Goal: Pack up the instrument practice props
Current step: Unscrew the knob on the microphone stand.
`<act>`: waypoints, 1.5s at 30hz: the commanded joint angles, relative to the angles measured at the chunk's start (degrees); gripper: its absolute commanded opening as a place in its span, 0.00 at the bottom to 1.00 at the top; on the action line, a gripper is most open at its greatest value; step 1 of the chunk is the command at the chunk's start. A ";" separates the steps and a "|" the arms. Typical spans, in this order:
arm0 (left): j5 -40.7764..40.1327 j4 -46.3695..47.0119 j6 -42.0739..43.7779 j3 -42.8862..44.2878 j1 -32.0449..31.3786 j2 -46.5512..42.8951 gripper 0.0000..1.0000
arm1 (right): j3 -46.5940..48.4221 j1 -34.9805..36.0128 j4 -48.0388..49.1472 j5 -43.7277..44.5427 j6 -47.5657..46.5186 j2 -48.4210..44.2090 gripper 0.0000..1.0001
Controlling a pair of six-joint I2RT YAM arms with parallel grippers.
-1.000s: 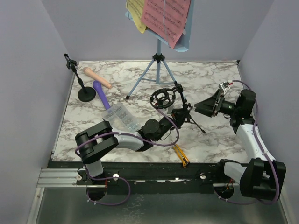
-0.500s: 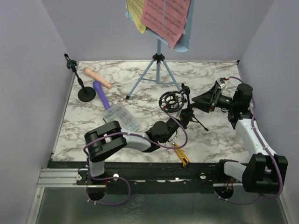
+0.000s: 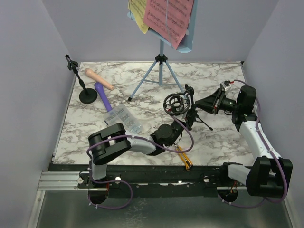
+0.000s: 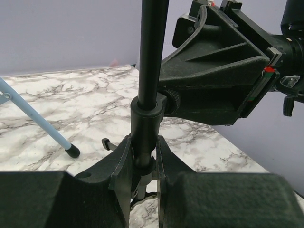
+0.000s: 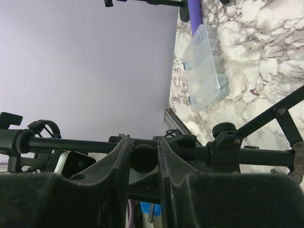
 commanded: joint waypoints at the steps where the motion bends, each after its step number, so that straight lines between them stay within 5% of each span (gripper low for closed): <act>1: -2.98 3.57 4.01 3.38 -1.81 1.36 0.00 | 0.17 0.38 -3.46 3.21 -3.31 -1.22 0.24; 9: -10.85 1.08 6.82 6.81 -3.43 3.44 0.00 | 0.64 1.12 -5.07 6.33 -7.99 -2.17 0.32; 11: -11.31 0.83 6.82 7.06 -3.43 3.61 0.00 | 0.79 1.20 -5.42 6.76 -8.63 -2.30 0.28; 15: -11.95 0.14 6.82 7.60 -3.52 3.46 0.00 | 0.98 1.23 -5.67 7.57 -10.28 -2.76 0.00; 24: -10.58 -4.78 -0.58 7.06 -3.48 0.31 0.00 | 1.16 1.31 -6.37 9.16 -15.51 -4.61 0.00; 37: 11.44 -10.59 -26.38 0.72 4.12 -9.18 0.00 | -7.00 1.45 28.06 -5.92 -9.30 -4.25 0.00; 45: 19.81 -10.58 -28.60 -0.68 5.61 -12.07 0.00 | -8.64 1.42 38.44 -14.68 -16.31 -2.82 0.00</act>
